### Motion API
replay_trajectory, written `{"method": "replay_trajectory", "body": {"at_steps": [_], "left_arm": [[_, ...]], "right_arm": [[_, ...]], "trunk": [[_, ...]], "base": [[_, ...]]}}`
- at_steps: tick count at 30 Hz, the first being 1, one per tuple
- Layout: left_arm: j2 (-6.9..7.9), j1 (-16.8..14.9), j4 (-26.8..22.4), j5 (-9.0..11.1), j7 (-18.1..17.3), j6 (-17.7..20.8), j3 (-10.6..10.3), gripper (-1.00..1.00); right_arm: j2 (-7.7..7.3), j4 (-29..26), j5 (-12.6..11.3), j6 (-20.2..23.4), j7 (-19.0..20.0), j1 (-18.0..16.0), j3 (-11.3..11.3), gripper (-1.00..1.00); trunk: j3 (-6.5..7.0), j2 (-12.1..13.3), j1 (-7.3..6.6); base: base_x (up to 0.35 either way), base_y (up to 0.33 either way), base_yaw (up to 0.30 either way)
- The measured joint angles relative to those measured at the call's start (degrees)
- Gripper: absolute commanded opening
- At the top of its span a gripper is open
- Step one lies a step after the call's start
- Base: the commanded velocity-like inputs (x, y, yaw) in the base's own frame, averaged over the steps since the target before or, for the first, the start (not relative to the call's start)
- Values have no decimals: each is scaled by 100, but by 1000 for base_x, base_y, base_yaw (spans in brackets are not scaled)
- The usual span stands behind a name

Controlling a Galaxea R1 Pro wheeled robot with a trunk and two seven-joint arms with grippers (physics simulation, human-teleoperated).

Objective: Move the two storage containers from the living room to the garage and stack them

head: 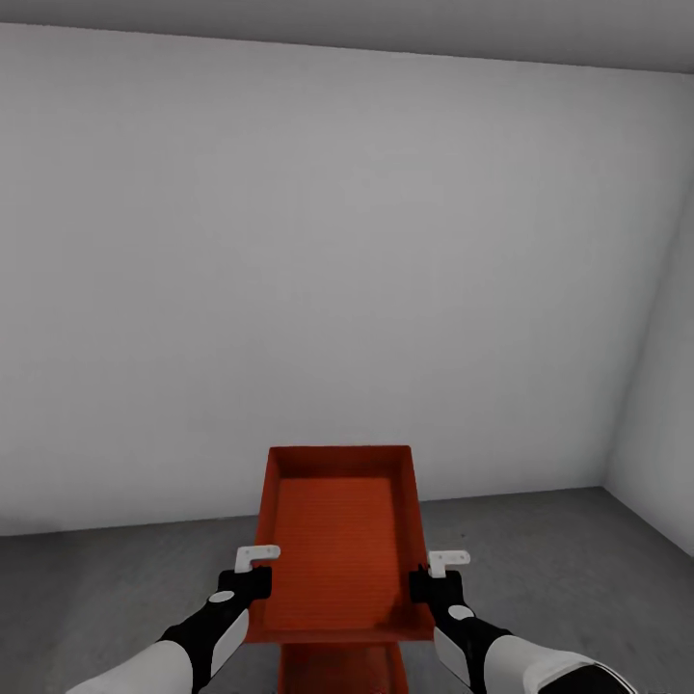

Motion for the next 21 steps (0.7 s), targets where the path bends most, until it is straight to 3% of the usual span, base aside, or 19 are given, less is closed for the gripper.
{"method": "replay_trajectory", "body": {"at_steps": [21], "left_arm": [[-1,0,1,-7,-4,-4,5,-100]], "right_arm": [[-1,3,-34,-7,4,2,23,-100]], "trunk": [[-191,0,0]], "base": [[0,0,0]]}}
